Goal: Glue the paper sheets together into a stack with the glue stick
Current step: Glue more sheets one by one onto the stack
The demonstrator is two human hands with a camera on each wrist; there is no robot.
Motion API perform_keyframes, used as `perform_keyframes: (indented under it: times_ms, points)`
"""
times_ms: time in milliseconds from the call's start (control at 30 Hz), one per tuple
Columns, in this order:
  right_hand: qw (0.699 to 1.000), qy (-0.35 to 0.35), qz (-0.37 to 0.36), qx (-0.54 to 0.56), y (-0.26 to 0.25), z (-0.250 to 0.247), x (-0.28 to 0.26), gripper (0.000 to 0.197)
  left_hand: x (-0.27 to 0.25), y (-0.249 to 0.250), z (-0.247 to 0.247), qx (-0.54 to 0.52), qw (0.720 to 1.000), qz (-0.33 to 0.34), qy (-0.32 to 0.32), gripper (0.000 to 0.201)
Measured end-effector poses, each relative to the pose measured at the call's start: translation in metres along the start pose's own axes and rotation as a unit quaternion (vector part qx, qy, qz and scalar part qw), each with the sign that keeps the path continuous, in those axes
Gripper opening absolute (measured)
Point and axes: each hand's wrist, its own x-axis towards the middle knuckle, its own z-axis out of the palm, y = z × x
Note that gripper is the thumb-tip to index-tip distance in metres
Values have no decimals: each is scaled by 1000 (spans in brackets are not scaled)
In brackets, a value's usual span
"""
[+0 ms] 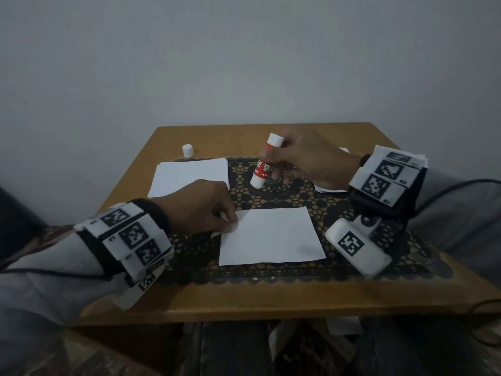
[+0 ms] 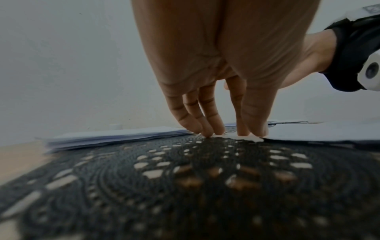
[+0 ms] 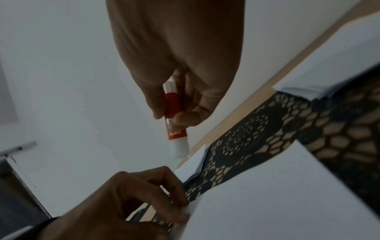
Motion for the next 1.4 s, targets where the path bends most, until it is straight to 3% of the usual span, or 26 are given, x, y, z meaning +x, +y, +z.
perform_keyframes:
  times_ms: [200, 400, 833, 967, 1033, 1167, 1400]
  points:
    - [999, 3, 15, 45, 2, 8, 0, 34, 0, -1, 1, -9, 1000, -8, 4, 20]
    - [1000, -1, 11, 17, 4, 7, -3, 33, 1, 0, 2, -16, 1000, -16, -2, 21]
    - [997, 60, -31, -39, 9, 9, -3, 31, 1, -1, 1, -15, 1000, -17, 2, 20]
    - [998, 37, -26, -36, 7, 15, -7, 33, 1, 1, 0, -12, 1000, -24, -7, 21]
    - [999, 23, -18, -41, 7, 19, -8, 42, 1, 0, 0, -5, 999, -31, -10, 24]
    - [992, -10, -43, -119, 9, 26, -9, 22, 2, -1, 2, 15, 996, -89, -23, 40]
    - [980, -22, -77, -182, 13, 48, -6, 21, 4, -2, 1, 43, 989, -138, -35, 56]
